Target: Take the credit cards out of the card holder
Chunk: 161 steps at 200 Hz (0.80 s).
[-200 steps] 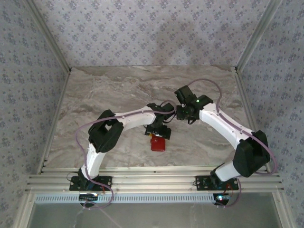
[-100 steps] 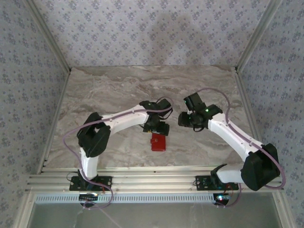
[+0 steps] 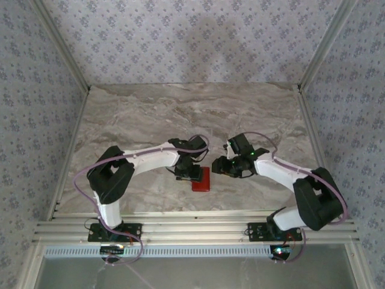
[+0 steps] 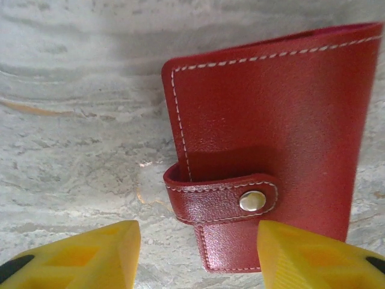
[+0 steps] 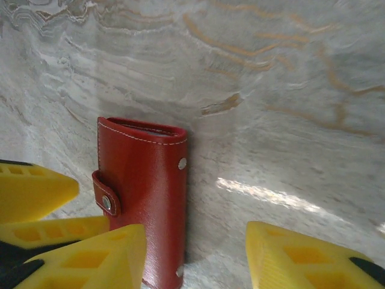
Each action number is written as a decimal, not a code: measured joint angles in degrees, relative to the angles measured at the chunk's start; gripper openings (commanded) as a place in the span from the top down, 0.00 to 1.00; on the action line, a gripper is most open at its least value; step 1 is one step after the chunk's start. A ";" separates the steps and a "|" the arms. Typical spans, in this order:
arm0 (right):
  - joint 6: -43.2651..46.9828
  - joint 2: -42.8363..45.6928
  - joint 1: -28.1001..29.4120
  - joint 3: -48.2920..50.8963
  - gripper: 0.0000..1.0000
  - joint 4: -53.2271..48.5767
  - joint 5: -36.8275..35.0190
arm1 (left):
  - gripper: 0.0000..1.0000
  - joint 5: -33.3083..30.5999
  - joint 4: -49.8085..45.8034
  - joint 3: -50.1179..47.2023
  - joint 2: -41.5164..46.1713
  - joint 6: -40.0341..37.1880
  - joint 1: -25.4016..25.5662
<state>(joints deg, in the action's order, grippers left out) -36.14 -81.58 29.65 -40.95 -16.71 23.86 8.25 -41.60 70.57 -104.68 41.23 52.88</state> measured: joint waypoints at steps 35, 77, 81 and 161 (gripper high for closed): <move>-1.60 -4.85 1.03 0.33 0.57 5.60 3.69 | 0.48 0.90 1.68 -0.57 0.00 0.26 0.00; -2.67 -8.44 1.64 0.76 0.62 9.25 5.77 | 0.49 1.20 3.41 -0.57 0.02 0.44 -0.02; -2.71 -8.66 1.64 0.81 0.62 9.53 5.86 | 0.49 1.20 3.45 -0.57 0.02 0.44 -0.02; -4.90 -10.36 1.64 2.05 0.81 13.99 7.65 | 0.52 1.42 5.25 -0.55 -0.02 0.39 -0.28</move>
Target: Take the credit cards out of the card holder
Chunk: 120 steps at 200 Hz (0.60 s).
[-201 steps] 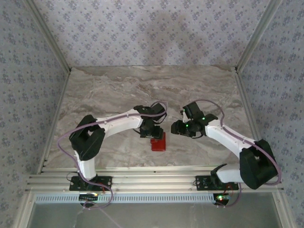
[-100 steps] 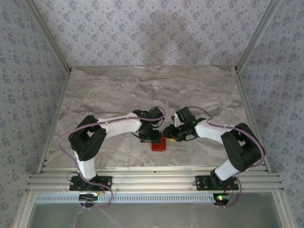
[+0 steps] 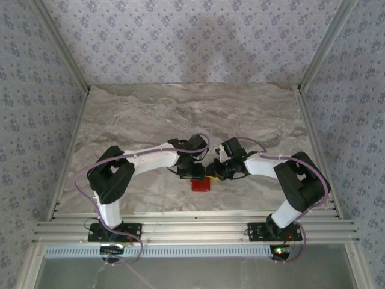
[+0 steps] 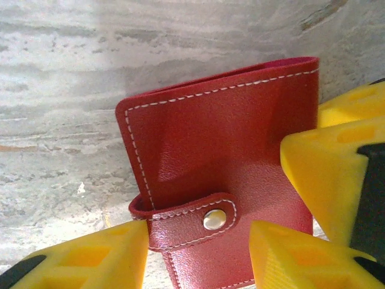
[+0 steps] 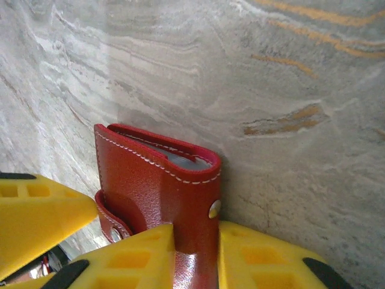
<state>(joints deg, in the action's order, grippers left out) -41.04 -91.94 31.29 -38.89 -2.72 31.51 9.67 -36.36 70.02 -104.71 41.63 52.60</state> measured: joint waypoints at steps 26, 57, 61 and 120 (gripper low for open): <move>-0.39 0.00 -0.02 0.13 0.86 0.35 0.22 | 0.52 0.00 0.22 0.20 -0.63 -0.04 0.00; -0.59 0.00 -0.02 0.13 0.91 0.42 0.28 | 0.53 -0.07 -0.02 0.68 -1.62 -0.22 0.00; -0.61 0.00 -0.02 0.13 0.91 0.42 0.28 | 0.52 -0.09 -0.07 0.74 -1.73 -0.22 0.00; -0.59 0.02 -0.02 0.13 0.97 0.35 0.31 | 0.57 -0.70 -2.03 2.49 -3.15 -0.63 0.02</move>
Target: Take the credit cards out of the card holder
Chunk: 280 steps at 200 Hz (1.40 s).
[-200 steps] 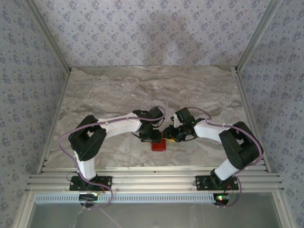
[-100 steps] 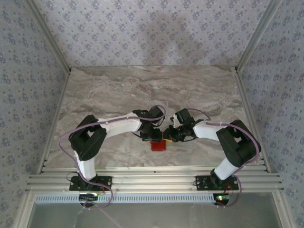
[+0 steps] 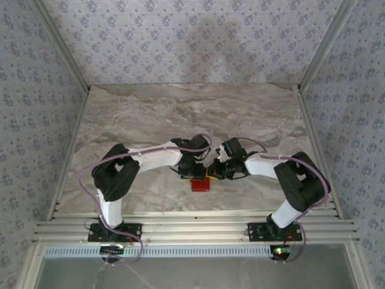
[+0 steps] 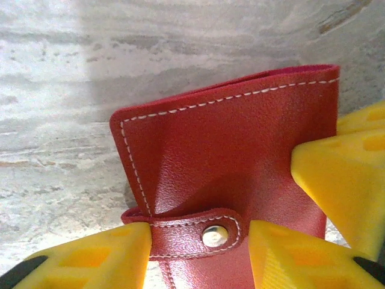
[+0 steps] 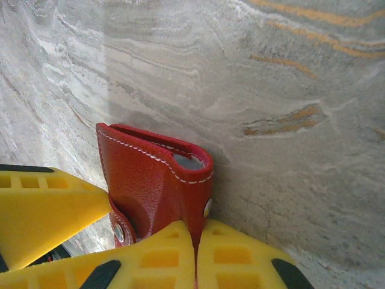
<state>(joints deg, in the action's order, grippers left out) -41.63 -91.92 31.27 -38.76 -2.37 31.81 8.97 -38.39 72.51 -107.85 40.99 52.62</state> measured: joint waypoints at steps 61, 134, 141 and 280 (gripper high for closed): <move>0.04 0.00 0.00 -0.07 0.98 -0.33 -0.04 | 0.70 -1.81 -1.57 0.87 -0.31 -0.92 0.35; 0.55 0.00 0.07 -0.50 0.98 -0.96 0.00 | 0.81 -2.51 -1.01 0.50 1.18 -0.90 0.28; 0.66 0.00 0.07 -0.52 0.99 -0.98 0.00 | 0.81 -2.54 -0.72 0.13 1.46 -0.90 0.24; 2.05 0.11 -0.11 -0.63 1.00 -2.58 -0.02 | 0.87 -4.09 -0.57 -9.68 11.17 -0.87 -6.38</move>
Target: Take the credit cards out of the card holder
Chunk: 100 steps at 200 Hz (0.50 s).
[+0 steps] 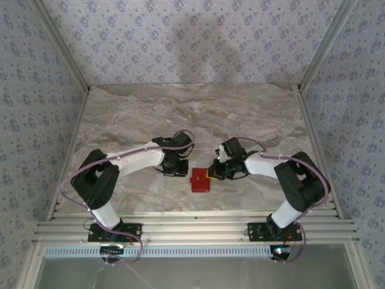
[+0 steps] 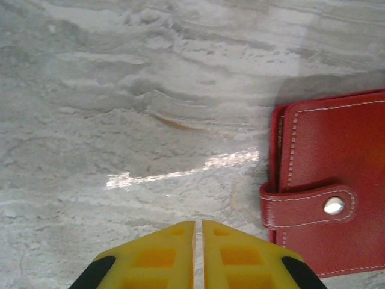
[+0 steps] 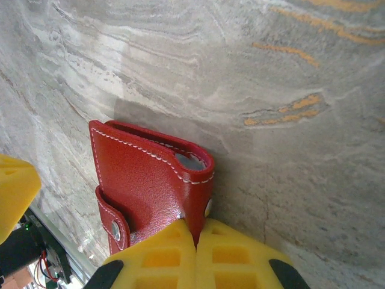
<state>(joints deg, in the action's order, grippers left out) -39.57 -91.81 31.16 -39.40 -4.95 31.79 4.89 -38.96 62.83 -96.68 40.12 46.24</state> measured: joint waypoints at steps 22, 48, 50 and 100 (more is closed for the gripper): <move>0.15 0.22 0.00 -0.17 1.00 -0.87 -0.04 | 0.86 0.04 0.13 -1.42 0.48 0.00 -0.96; 0.22 0.28 -0.04 -0.31 0.99 -1.62 -0.07 | 0.84 0.96 1.64 -3.48 0.61 0.02 -2.25; 0.24 0.31 -0.04 -0.31 0.99 -1.70 -0.07 | 0.84 1.09 1.75 -3.58 0.61 0.02 -2.36; 1.05 0.94 0.02 -1.03 0.87 -4.37 -1.01 | 0.75 3.34 3.91 -5.35 1.16 0.44 -3.67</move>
<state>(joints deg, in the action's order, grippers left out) -38.52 -90.87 31.18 -40.42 -9.32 30.79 8.23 -35.05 57.47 -95.53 40.56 42.57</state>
